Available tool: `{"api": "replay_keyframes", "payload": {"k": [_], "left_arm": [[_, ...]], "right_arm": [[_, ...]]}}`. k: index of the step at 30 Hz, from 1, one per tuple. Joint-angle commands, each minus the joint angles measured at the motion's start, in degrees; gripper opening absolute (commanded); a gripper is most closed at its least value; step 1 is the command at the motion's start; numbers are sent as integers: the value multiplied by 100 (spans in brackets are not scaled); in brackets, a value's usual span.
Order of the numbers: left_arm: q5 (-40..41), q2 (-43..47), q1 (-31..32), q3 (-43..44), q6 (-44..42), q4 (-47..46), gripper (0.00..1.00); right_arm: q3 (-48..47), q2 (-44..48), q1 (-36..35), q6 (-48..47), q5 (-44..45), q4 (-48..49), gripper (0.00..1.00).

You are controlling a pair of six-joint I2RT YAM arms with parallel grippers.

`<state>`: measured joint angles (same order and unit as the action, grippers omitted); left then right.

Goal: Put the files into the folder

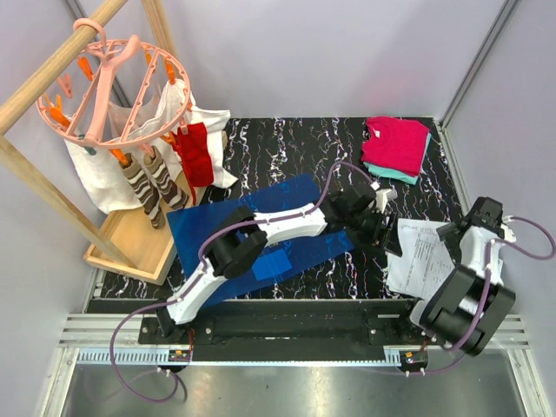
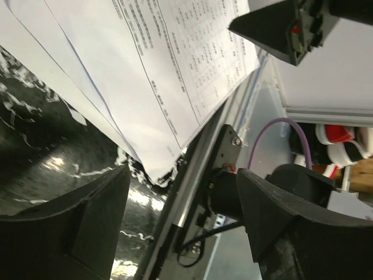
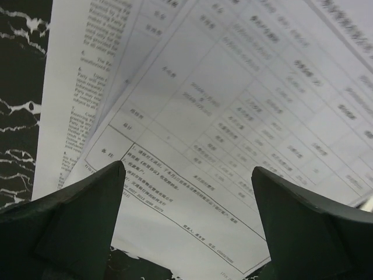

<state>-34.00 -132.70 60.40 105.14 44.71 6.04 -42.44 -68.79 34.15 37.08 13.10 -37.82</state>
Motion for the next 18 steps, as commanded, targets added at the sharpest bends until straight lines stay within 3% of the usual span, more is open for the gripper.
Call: {"api": "replay_keyframes", "payload": {"k": [1,9,18], "left_arm": [[463,-133,-2,805,-594,441,77],[1097,165,-72,683,-1446,977,74],[1290,307,-582,586,-2202,1223,74]], "right_arm": [[-177,-590,4,-842,-1019,890,100],[51,-1346,-119,-650,-1687,1435,95],[-283,-2252,-1533,-562,-2171,1506,97]]}}
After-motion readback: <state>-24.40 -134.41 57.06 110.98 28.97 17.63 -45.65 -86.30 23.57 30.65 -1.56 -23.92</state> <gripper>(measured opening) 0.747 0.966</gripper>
